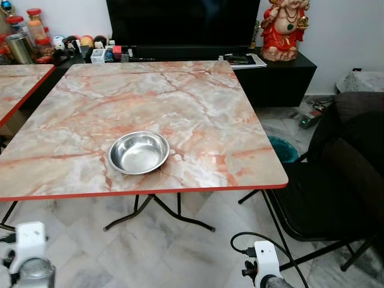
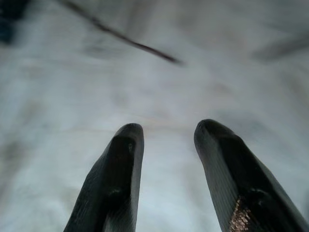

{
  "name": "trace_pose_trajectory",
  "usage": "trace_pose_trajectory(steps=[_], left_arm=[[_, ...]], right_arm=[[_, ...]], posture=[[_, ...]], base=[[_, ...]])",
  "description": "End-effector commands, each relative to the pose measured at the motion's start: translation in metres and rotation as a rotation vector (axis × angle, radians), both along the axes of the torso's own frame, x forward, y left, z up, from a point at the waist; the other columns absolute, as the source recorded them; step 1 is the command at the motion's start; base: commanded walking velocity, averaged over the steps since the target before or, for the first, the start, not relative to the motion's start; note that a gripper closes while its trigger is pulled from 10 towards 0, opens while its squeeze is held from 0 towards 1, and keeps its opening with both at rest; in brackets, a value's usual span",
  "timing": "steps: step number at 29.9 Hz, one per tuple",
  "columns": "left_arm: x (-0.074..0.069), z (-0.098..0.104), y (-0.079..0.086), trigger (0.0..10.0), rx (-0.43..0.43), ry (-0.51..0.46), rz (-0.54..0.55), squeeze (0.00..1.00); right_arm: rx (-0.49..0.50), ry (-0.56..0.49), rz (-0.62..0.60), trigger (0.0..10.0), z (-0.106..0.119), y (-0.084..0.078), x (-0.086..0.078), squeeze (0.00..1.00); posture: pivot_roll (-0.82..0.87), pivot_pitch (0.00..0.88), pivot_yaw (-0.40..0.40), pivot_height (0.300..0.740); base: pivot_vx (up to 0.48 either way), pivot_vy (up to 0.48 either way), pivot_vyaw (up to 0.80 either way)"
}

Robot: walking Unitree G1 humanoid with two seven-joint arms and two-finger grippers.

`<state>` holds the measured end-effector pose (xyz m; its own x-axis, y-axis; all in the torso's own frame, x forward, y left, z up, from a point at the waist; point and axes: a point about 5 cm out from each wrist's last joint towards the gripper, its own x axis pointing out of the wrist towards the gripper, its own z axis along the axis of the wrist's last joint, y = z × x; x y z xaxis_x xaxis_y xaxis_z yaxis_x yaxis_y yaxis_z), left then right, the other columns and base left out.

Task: Setting the table

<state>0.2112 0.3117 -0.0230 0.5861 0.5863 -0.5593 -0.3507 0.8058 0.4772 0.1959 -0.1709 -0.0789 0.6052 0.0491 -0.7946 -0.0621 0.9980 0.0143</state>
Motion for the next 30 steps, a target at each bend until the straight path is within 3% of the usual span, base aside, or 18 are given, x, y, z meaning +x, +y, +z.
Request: trace_pose_trajectory(steps=[1, 5, 6, 7, 9, 22, 30], left_arm=[[0.008, -0.011, -0.028, 10.0, -0.085, 0.041, -0.167, 0.00], [0.018, -0.018, -0.061, 10.0, -0.175, 0.046, -0.331, 0.00], [0.020, -0.022, -0.077, 10.0, -0.229, 0.053, -0.383, 0.00], [0.020, -0.022, -0.077, 10.0, -0.229, 0.053, -0.383, 0.00], [0.020, -0.027, -0.092, 10.0, -0.274, 0.062, -0.413, 0.00], [-0.012, -0.051, -0.111, 10.0, -0.390, 0.172, -0.359, 0.00], [-0.019, -0.055, -0.109, 10.0, -0.388, 0.200, -0.354, 0.00]], right_arm=[[0.007, -0.003, -0.017, 10.0, 0.001, 0.000, 0.002, 0.00], [0.008, -0.008, -0.019, 10.0, 0.002, 0.001, 0.004, 0.00], [0.008, -0.010, -0.022, 10.0, 0.002, 0.000, 0.005, 0.00], [0.008, -0.010, -0.022, 10.0, 0.002, 0.000, 0.005, 0.00], [0.008, -0.011, -0.026, 10.0, 0.002, 0.001, 0.005, 0.00], [-0.007, 0.012, -0.051, 10.0, -0.002, -0.005, -0.004, 0.00], [-0.013, 0.014, -0.049, 10.0, -0.002, -0.006, -0.005, 0.00]], posture=[[0.03, 0.000, -0.022, 0.740], [0.02, 0.000, -0.019, 0.740], [0.02, 0.000, -0.019, 0.740], [0.02, 0.000, -0.019, 0.740], [0.00, 0.000, -0.006, 0.740], [-0.04, 0.000, 0.026, 0.740], [-0.04, 0.000, 0.024, 0.740]], base=[[0.000, 0.000, 0.00], [0.000, 0.000, 0.00], [0.000, 0.000, 0.00], [0.000, 0.000, 0.00], [0.000, 0.000, 0.00], [0.000, 0.000, 0.00], [0.000, 0.416, 0.00]])
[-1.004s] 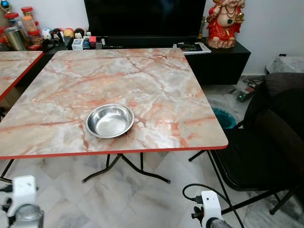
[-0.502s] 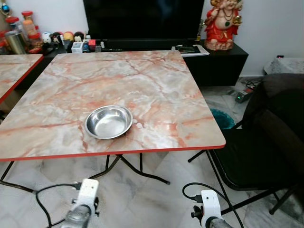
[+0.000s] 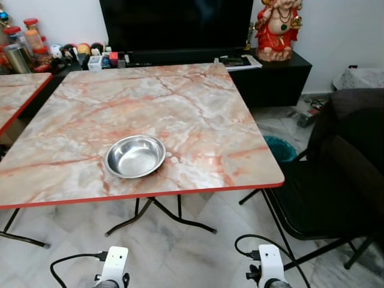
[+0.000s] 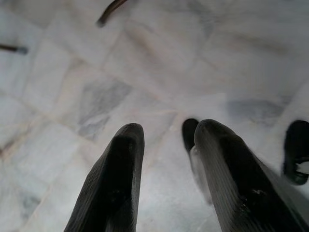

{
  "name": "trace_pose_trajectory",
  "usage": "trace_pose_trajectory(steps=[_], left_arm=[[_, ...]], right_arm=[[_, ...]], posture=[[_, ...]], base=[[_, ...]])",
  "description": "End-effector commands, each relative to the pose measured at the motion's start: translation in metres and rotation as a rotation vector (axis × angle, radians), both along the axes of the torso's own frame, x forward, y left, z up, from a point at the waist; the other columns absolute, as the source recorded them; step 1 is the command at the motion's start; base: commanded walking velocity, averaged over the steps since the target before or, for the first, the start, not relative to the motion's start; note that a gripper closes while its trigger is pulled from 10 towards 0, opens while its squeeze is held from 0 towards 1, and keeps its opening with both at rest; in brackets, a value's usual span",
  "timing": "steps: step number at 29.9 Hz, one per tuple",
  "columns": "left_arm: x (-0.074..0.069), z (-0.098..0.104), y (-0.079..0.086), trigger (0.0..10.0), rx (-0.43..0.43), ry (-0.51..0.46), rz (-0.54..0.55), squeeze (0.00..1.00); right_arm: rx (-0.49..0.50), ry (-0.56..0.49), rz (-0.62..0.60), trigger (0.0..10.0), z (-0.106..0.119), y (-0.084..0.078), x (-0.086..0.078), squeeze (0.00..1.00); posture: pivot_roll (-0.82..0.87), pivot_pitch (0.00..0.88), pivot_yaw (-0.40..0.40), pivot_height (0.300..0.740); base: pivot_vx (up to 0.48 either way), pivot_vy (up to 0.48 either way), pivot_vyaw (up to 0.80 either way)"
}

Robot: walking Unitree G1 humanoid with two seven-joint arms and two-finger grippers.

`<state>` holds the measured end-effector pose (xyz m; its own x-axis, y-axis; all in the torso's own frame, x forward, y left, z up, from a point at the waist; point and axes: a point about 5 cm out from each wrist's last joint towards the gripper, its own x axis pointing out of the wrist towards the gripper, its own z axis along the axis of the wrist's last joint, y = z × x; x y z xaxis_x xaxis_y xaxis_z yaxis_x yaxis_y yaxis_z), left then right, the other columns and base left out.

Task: Setting the table

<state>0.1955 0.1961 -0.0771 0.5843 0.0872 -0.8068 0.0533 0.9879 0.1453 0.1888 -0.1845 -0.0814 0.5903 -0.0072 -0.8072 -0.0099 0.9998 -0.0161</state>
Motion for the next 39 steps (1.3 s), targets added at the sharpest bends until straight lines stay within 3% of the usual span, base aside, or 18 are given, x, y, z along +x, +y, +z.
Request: trace_pose_trajectory(steps=[1, 4, 39], left_arm=[[-0.0040, -0.0011, 0.0073, 10.0, 0.005, 0.015, 0.024, 0.00], [-0.0060, -0.0017, 0.0097, 10.0, -0.008, 0.016, 0.064, 0.00], [0.0011, 0.0016, 0.0085, 10.0, -0.006, 0.003, 0.065, 0.00]], right_arm=[[0.017, -0.006, 0.002, 10.0, 0.0004, 0.0076, 0.0025, 0.00], [0.002, -0.005, 0.006, 10.0, 0.0006, 0.0063, 0.0028, 0.00], [0.021, -0.008, -0.014, 10.0, 0.0007, 0.0106, 0.0039, 0.00]], posture=[[-0.03, 0.000, 0.025, 0.740], [-0.03, 0.000, 0.025, 0.740], [-0.02, 0.000, 0.044, 0.740]], base=[[0.000, 0.390, 0.00], [0.000, 0.387, 0.00], [0.000, 0.388, 0.00]])
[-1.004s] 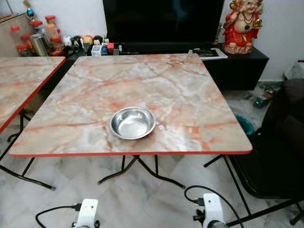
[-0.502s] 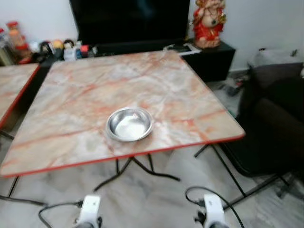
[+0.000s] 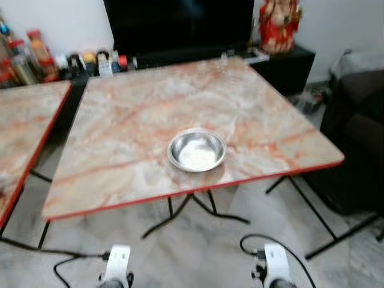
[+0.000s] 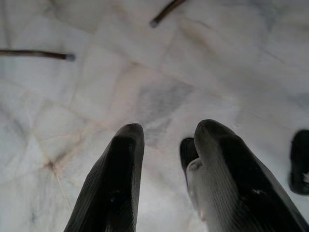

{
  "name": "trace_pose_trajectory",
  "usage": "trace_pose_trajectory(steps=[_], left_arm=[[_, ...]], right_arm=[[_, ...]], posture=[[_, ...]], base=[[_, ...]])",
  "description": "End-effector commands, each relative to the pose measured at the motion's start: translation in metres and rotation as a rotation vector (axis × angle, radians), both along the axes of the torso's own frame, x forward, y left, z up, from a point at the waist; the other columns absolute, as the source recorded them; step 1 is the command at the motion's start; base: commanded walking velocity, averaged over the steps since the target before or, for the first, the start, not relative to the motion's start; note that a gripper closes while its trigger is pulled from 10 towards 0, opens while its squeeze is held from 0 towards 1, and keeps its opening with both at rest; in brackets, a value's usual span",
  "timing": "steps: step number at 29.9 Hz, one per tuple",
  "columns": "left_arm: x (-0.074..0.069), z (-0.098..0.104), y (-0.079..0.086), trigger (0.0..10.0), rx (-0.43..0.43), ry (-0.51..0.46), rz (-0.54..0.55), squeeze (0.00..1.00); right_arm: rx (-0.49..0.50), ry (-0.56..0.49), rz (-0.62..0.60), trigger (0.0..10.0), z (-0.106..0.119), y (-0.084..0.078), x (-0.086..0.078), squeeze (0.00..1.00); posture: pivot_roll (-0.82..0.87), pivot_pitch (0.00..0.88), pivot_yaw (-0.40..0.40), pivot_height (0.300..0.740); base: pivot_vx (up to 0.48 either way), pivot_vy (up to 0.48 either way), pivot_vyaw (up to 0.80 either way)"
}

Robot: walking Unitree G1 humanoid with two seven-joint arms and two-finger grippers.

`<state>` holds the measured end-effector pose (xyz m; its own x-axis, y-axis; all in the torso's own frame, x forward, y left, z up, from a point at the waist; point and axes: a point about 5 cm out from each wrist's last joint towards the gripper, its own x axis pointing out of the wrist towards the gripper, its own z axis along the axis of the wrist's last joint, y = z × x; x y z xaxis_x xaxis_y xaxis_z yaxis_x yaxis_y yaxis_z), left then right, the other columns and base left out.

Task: Setting the table

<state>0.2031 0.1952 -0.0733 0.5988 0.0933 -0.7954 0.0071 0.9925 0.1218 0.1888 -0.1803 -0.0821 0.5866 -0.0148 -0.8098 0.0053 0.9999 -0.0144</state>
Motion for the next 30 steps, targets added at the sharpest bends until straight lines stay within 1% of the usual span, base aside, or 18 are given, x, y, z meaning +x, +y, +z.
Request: trace_pose_trajectory(steps=[1, 8, 11, 18, 25, 30], left_arm=[[-0.0062, -0.0020, 0.0095, 10.0, 0.017, 0.025, 0.023, 0.00], [-0.0056, -0.0014, 0.0115, 10.0, 0.017, 0.022, 0.038, 0.00], [-0.0059, -0.0014, 0.0121, 10.0, 0.018, 0.022, 0.041, 0.00], [-0.0071, -0.0020, 0.0122, 10.0, 0.015, 0.024, 0.048, 0.00], [-0.0075, -0.0023, 0.0119, 10.0, 0.013, 0.025, 0.051, 0.00], [-0.0065, -0.0019, 0.0114, 10.0, 0.012, 0.022, 0.054, 0.00]], right_arm=[[0.018, -0.014, 0.004, 10.0, 0.0014, 0.0063, 0.0038, 0.00], [0.019, -0.024, -0.004, 10.0, 0.0019, 0.0066, 0.0046, 0.00], [0.027, -0.022, -0.016, 10.0, 0.0018, 0.0071, 0.0045, 0.00], [0.024, -0.031, 0.001, 10.0, 0.0030, 0.0085, 0.0070, 0.00], [0.027, -0.033, 0.000, 10.0, 0.0035, 0.0081, 0.0077, 0.00], [0.030, -0.033, 0.000, 10.0, 0.0037, 0.0083, 0.0083, 0.00]], posture=[[-0.02, 0.000, 0.044, 0.740], [-0.01, 0.000, 0.043, 0.740], [-0.01, 0.000, 0.042, 0.740], [-0.01, 0.000, 0.040, 0.740], [-0.01, 0.000, 0.038, 0.740], [-0.01, 0.000, 0.036, 0.740]], base=[[0.000, 0.390, 0.00], [0.000, 0.388, 0.41], [0.000, 0.387, 0.00], [0.000, 0.390, 0.00], [0.000, 0.389, 0.47], [0.000, 0.391, 0.00]])
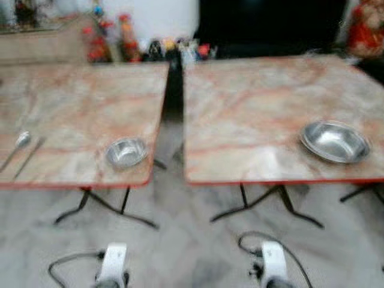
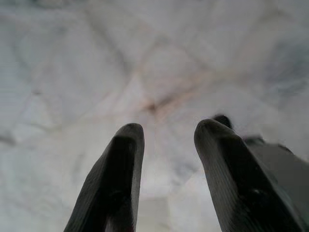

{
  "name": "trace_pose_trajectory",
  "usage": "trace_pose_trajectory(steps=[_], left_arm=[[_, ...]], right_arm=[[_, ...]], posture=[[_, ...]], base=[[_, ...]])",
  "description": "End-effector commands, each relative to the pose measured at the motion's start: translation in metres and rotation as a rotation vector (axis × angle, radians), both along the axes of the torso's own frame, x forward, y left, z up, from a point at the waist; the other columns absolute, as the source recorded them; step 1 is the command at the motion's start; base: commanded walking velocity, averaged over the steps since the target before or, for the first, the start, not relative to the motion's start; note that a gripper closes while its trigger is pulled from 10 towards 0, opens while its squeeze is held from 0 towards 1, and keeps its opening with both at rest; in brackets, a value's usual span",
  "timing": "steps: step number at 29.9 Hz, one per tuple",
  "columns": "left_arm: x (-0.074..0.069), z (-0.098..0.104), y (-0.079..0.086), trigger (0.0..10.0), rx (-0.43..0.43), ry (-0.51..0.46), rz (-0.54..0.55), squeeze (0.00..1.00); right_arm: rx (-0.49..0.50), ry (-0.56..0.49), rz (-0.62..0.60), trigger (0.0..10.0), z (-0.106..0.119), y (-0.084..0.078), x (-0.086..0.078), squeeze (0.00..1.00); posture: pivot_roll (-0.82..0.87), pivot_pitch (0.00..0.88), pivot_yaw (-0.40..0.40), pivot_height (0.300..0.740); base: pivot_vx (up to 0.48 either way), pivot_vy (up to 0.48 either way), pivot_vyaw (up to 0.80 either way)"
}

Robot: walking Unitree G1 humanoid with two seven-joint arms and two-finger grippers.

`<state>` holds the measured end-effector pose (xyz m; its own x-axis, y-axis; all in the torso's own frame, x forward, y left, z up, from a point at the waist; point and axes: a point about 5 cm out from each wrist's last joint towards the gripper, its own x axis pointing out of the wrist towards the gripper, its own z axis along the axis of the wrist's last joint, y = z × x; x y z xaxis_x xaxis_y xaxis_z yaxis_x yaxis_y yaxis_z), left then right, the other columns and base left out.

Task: Setting the table

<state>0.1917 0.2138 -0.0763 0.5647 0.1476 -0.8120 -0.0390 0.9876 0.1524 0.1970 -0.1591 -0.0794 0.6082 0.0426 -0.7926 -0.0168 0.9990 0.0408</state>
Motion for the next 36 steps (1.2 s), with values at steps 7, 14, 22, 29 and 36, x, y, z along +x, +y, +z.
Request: trace_pose_trajectory(steps=[7, 14, 22, 29, 36], left_arm=[[0.006, 0.002, -0.007, 10.0, -0.016, -0.020, 0.000, 0.00], [0.014, 0.007, -0.007, 10.0, -0.010, -0.066, -0.003, 0.00], [0.022, 0.011, -0.010, 10.0, -0.025, -0.090, -0.014, 0.00], [0.018, 0.008, -0.010, 10.0, -0.027, -0.081, -0.007, 0.00], [0.013, 0.007, -0.006, 10.0, -0.021, -0.073, 0.018, 0.00]], right_arm=[[-0.021, -0.004, -0.020, 10.0, 0.001, -0.011, 0.000, 0.00], [-0.016, -0.007, -0.029, 10.0, 0.001, -0.012, 0.001, 0.00], [-0.024, -0.013, -0.015, 10.0, 0.002, -0.012, 0.002, 0.00], [-0.005, -0.004, -0.027, 10.0, 0.001, -0.012, 0.000, 0.00], [-0.040, -0.023, 0.003, 10.0, 0.002, -0.014, 0.001, 0.00]], posture=[[0.00, 0.000, 0.034, 0.740], [0.00, 0.000, 0.032, 0.740], [0.00, 0.000, 0.032, 0.740], [0.00, 0.000, 0.029, 0.740], [-0.01, 0.000, 0.025, 0.740]], base=[[0.000, 0.261, 0.00], [0.000, 0.000, 0.00], [0.000, 0.000, 0.00], [0.000, 0.000, 0.00], [0.259, 0.000, 0.11]])
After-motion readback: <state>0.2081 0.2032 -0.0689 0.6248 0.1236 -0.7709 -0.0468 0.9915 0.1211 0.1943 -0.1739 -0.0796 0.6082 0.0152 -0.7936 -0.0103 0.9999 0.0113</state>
